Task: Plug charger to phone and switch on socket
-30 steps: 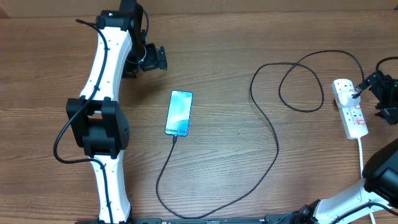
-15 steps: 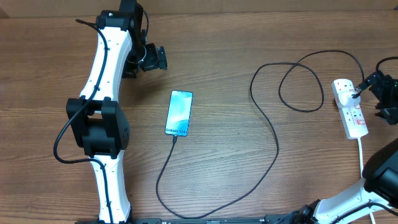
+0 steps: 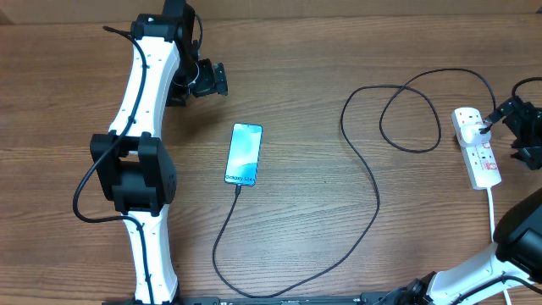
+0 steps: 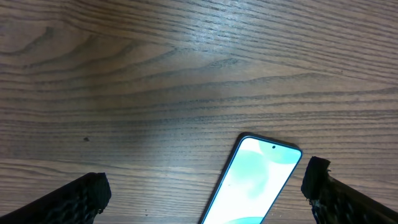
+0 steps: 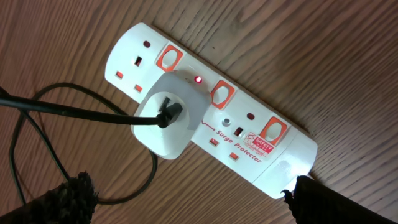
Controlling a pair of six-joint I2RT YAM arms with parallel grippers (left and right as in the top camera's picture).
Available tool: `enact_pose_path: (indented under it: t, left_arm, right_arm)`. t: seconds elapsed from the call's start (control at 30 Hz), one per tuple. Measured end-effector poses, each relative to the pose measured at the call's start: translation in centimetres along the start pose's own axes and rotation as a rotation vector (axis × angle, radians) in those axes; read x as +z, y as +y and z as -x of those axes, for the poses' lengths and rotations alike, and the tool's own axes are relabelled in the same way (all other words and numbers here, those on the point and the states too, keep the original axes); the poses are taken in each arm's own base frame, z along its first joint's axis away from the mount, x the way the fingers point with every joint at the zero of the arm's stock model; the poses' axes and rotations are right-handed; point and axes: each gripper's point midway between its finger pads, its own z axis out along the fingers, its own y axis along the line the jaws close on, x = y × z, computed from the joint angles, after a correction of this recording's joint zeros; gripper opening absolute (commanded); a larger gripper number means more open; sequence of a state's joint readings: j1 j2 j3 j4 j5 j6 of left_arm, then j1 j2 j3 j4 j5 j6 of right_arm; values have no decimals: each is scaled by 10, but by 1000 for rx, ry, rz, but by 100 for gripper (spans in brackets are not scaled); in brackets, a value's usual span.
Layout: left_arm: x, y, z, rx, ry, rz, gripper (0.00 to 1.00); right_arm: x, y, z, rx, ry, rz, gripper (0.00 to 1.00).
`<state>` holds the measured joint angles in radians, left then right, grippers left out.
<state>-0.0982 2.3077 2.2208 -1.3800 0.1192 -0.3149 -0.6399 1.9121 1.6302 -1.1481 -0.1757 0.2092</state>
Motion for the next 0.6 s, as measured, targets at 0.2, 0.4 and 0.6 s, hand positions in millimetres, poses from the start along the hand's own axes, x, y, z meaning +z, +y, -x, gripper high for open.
enact_pose_path:
  t: [0.2, 0.4, 0.6]
  left_arm:
    - [-6, -7, -2, 15, -13, -5, 99]
    - [-79, -50, -18, 113, -161, -71, 100]
    - [-184, -100, -67, 259, -366, -193, 100]
  right_arm:
    - [0, 0, 0, 0, 0, 0, 100]
    - [0, 0, 0, 0, 0, 0, 100]
    - [0, 0, 0, 0, 0, 0, 100]
